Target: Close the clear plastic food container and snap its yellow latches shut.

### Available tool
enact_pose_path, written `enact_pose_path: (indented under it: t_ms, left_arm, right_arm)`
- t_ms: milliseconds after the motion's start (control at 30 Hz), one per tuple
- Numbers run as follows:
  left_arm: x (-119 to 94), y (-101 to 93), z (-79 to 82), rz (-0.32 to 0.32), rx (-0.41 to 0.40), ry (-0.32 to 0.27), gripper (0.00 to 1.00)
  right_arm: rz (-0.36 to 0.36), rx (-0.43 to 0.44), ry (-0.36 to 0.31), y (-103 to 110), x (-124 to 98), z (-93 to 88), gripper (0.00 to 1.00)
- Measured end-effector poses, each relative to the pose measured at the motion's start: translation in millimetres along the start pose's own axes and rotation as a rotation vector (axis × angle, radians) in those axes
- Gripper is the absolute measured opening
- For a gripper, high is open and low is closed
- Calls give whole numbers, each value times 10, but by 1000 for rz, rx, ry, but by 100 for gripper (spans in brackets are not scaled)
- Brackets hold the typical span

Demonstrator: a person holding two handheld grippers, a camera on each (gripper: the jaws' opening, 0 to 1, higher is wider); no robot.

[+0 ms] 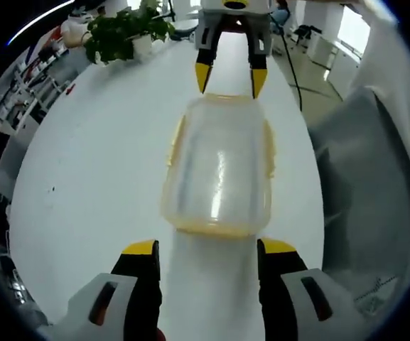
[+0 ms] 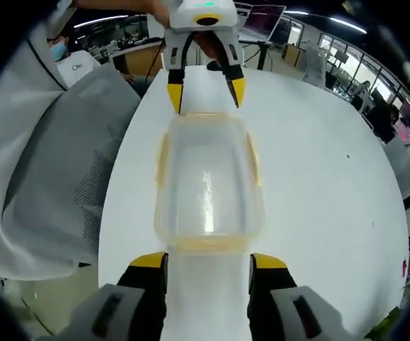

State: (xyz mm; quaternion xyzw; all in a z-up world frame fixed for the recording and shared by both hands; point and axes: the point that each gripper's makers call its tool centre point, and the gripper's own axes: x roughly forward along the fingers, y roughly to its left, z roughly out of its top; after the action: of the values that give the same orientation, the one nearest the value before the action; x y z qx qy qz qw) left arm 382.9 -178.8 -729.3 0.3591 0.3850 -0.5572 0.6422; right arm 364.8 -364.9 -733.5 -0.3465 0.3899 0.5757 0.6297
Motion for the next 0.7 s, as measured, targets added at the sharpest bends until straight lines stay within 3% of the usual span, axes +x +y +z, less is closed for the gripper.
enact_pose_path:
  t_ms: [333, 400, 500, 600, 700]
  left_arm:
    - [-60, 50, 127, 10, -244, -122, 51]
    - [-83, 70, 171, 17, -308, -156, 51]
    - [-105, 80, 230, 28, -424, -207, 50]
    - [-106, 63, 269, 21, -517, -244, 50]
    - [-89, 83, 247, 31, -595, -248, 49]
  right_arm:
    - [-44, 192, -68, -18, -99, 95, 42]
    - [-30, 256, -110, 23, -90, 172, 43]
    - [-74, 326, -141, -54, -90, 206, 42]
    - [-86, 454, -191, -87, -106, 264, 41]
    - [-42, 575, -228, -29, -89, 313, 47]
